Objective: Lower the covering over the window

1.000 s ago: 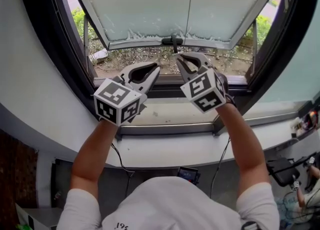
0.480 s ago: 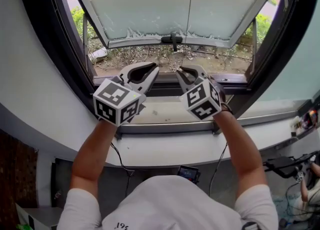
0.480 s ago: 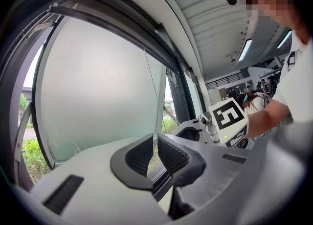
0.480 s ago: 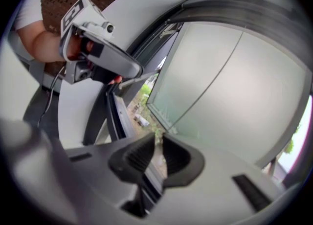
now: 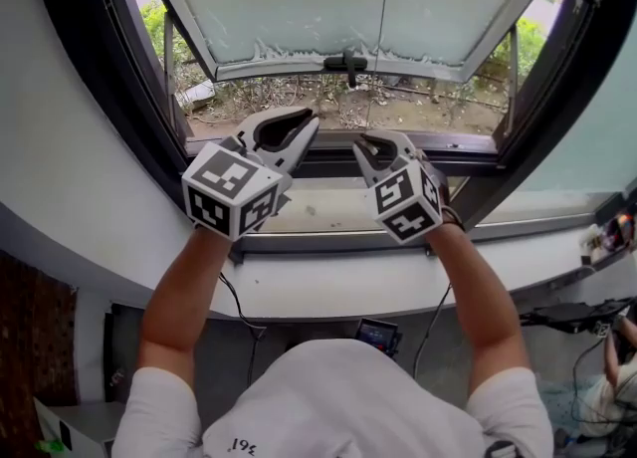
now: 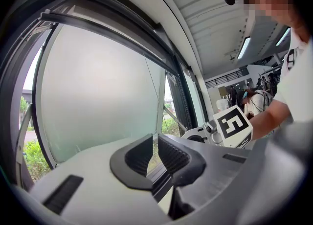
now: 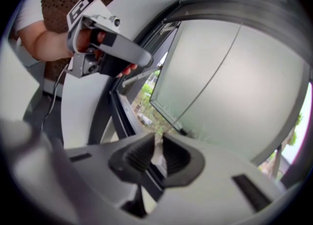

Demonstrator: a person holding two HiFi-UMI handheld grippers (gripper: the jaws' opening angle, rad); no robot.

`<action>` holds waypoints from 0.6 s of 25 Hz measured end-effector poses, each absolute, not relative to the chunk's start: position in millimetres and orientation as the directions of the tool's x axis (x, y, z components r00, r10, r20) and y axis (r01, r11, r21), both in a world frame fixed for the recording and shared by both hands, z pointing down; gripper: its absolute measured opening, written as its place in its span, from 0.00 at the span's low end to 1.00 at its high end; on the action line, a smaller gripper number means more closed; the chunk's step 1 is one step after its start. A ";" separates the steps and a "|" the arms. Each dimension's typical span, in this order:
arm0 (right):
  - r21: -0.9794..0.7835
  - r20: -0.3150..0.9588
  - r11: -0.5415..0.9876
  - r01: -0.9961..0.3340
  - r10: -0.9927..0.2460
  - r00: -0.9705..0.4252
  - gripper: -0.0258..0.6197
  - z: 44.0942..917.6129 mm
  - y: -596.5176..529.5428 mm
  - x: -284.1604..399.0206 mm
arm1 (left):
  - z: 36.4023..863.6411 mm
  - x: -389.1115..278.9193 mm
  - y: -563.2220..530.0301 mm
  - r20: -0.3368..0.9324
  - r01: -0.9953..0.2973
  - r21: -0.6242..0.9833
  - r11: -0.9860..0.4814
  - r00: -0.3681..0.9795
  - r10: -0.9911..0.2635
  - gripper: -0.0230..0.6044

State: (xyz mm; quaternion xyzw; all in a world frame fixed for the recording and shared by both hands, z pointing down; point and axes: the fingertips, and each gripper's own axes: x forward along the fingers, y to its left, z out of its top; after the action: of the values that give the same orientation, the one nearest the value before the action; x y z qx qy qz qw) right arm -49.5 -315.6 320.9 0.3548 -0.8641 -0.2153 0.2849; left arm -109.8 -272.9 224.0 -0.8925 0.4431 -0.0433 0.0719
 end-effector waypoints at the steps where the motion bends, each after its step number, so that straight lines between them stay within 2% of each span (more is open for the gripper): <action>1: 0.572 0.342 0.658 -0.491 -0.734 -0.586 0.13 322.5 -315.2 -49.6 | 226.1 -109.4 -272.9 0.016 -0.784 -0.165 -0.598 0.604 -0.797 0.09; 15: 0.537 0.448 0.706 -0.463 -0.703 -0.552 0.13 379.1 -309.1 -44.5 | 236.5 -113.2 -272.0 0.021 -0.785 -0.150 -0.601 0.606 -0.796 0.10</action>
State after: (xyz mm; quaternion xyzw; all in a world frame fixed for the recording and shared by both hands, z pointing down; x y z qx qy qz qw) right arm -44.5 -309.1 379.1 0.3380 -0.8622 -0.1814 0.3309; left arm -113.2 -272.0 236.5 -0.8938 0.4420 -0.0426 0.0628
